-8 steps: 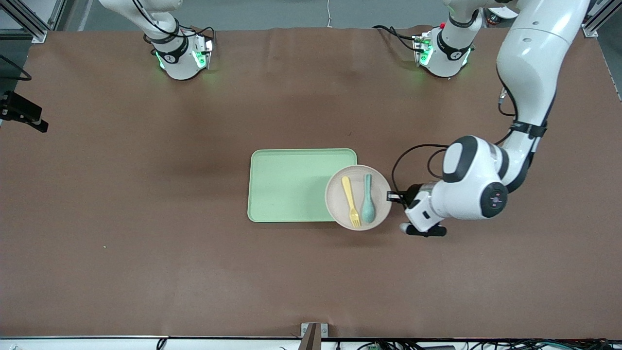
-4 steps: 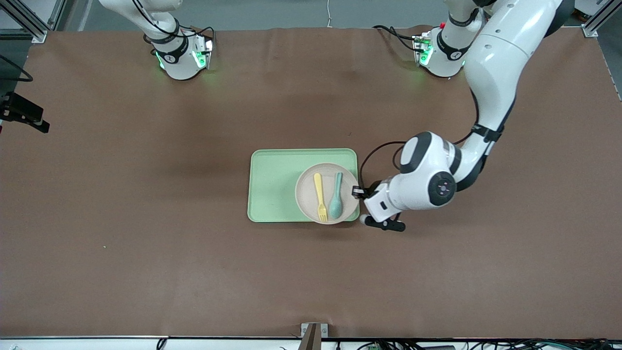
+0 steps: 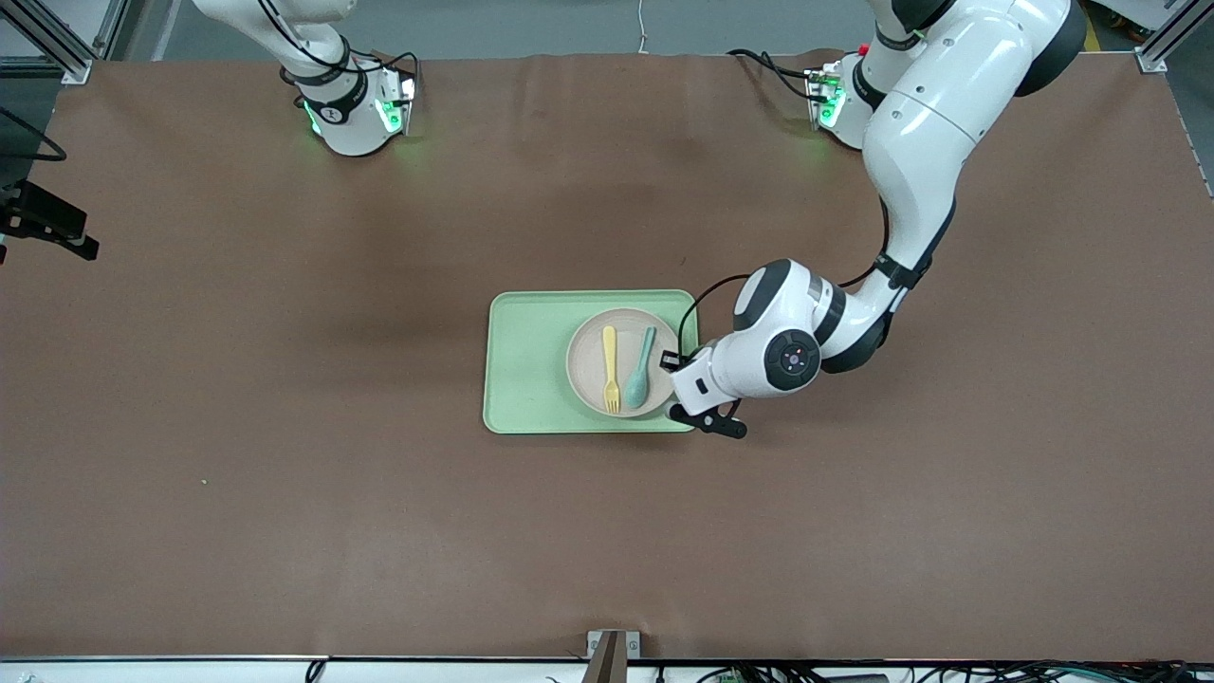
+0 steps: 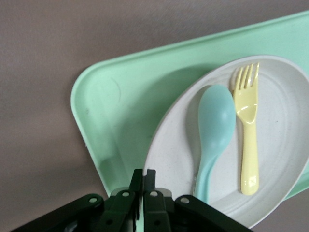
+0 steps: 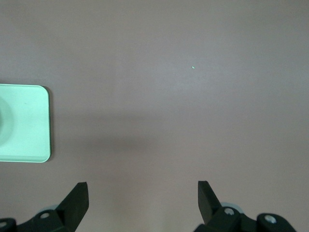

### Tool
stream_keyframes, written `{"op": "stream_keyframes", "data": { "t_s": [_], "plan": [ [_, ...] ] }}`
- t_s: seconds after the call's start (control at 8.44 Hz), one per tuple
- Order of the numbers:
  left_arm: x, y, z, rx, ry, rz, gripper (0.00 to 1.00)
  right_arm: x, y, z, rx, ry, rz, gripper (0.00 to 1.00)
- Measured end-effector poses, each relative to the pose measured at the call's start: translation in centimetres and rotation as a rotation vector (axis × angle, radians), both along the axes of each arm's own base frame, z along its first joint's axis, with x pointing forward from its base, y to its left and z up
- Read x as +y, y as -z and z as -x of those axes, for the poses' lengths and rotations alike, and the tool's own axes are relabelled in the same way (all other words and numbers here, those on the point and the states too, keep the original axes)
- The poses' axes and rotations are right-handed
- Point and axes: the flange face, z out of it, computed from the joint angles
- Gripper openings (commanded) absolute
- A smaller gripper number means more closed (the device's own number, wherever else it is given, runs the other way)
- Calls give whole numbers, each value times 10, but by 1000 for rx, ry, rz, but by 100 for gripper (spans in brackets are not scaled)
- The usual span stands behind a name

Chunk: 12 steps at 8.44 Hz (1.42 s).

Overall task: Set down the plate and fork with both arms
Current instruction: 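Lower the plate onto the tray and open the left gripper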

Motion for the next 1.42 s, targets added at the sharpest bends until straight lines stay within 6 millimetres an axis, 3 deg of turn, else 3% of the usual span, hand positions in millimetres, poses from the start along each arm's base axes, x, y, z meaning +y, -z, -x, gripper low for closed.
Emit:
{"op": "stream_keyframes", "data": {
  "t_s": [0.36,0.71,1.07,1.3,1.42],
  "plan": [
    [2,12,6,19,6,-11,4,2,0,0,0,-4,0,100],
    [4,21,6,28,0,-12,31,2,-1,-1,-8,-5,1,100],
    [11,18,-1,20,-19,-9,40,3,-1,-1,-9,-5,1,100],
    [28,-14,-23,-30,-60,7,50,3,-1,-2,-16,-6,1,100],
    [43,-48,-37,-76,-96,13,60,4,-1,-2,-19,-8,1,100]
  ]
}}
